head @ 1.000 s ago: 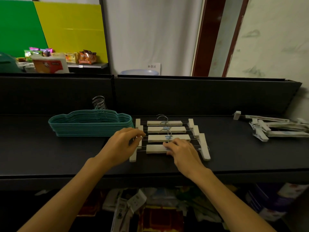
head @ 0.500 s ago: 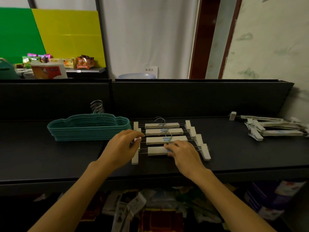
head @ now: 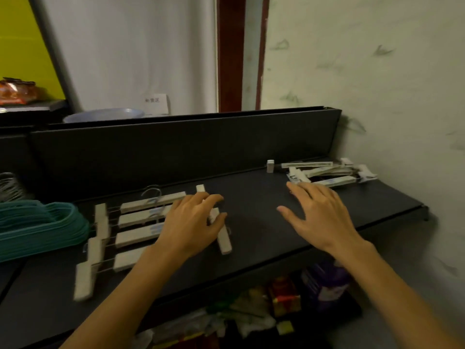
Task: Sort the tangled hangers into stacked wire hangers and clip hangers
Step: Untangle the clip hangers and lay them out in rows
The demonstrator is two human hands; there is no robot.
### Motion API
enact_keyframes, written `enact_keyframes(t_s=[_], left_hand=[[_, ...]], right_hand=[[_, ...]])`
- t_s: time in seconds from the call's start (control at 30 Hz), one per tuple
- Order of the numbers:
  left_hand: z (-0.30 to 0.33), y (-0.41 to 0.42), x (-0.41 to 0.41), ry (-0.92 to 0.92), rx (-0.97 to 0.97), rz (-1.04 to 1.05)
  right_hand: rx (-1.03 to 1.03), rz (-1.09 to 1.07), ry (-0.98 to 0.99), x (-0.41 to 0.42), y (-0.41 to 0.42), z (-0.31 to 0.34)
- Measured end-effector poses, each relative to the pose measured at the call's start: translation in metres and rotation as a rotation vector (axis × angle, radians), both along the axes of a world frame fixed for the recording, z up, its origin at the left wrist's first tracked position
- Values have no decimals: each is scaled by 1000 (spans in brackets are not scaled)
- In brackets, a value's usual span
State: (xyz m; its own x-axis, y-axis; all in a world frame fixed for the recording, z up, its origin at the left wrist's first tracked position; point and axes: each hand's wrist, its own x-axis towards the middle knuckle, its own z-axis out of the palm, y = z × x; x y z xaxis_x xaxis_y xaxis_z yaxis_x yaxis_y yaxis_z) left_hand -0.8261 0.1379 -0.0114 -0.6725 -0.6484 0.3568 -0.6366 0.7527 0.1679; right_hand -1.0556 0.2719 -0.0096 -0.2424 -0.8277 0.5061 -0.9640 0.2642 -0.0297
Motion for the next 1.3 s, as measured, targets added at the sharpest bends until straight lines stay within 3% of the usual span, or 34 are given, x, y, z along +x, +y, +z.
enact_keyframes(t_s=[0.17, 0.47, 0.63, 0.83, 0.97, 1.3], left_hand=[[4, -17, -82, -4, -8, 10], [14, -55, -240, 73, 13, 3], [14, -80, -300, 59, 147, -115], [10, -112, -343, -80, 498, -186], [11, -122, -353, -192, 549, -193], [4, -105, -388, -99, 529, -207]], right_hand=[[17, -132, -67, -118, 7, 6], [82, 126, -196, -255, -41, 10], [131, 298, -175, -272, -60, 2], [210, 443, -92, -274, -75, -5], [251, 524, -123, -270, -84, -5], [273, 475, -57, -295, -90, -10]])
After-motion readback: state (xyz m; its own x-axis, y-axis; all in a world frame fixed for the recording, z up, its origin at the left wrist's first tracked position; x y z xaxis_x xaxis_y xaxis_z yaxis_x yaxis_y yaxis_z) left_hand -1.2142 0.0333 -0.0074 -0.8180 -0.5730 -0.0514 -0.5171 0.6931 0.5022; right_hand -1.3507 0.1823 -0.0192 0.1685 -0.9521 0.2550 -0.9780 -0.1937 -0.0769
